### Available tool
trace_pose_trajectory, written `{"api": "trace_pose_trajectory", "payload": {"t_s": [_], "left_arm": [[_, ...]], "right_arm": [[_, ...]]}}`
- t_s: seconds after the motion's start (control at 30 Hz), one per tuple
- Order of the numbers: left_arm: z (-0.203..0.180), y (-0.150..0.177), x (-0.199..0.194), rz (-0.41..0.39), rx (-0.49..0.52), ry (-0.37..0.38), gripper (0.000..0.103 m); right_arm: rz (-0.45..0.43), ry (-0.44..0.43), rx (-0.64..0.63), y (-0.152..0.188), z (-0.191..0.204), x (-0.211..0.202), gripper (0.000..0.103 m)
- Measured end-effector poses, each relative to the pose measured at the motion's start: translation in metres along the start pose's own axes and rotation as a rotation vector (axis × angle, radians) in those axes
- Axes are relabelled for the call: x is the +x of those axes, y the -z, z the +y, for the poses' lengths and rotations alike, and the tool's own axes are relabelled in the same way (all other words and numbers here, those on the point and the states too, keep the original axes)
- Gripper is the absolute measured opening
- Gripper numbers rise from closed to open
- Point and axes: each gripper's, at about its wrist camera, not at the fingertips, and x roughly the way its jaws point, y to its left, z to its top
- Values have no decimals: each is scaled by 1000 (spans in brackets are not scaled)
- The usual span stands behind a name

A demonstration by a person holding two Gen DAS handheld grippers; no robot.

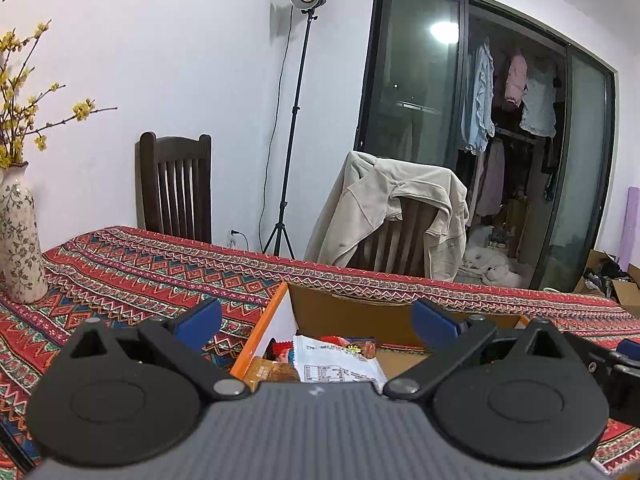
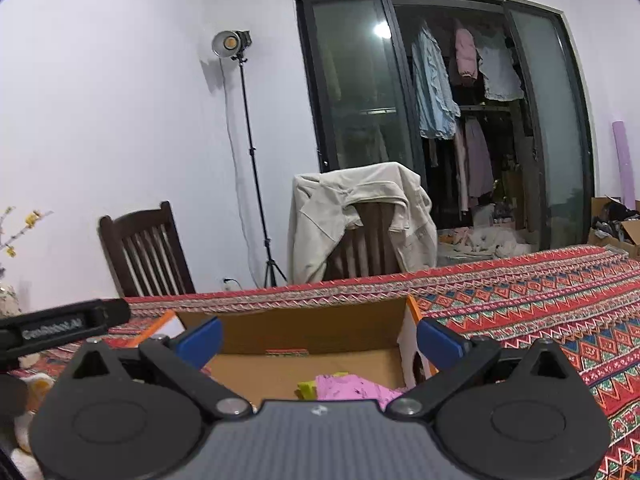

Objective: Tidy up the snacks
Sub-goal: 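Withdraw both tools from the box toward the snack pile, then lower the right tool and grasp a white cracker packet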

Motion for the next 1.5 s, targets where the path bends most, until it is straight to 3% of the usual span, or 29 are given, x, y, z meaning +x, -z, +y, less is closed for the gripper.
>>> {"api": "trace_pose_trajectory", "payload": {"t_s": [0.33,0.77,1.07,1.5], "left_arm": [[12,1,-42,11,14,-10,103],[38,46,-86,100,32,-21,103],[53,82,-95,168,39,-25,103],[68,95,-92,167,-3,-8,103]], "right_arm": [[14,1,-39,-1,8,-38,103],[111,-12,-70,45,13,-91,103],[180,-20,-84,79,18,-106,103],[245,0,-80,100,12,-103,103]]}}
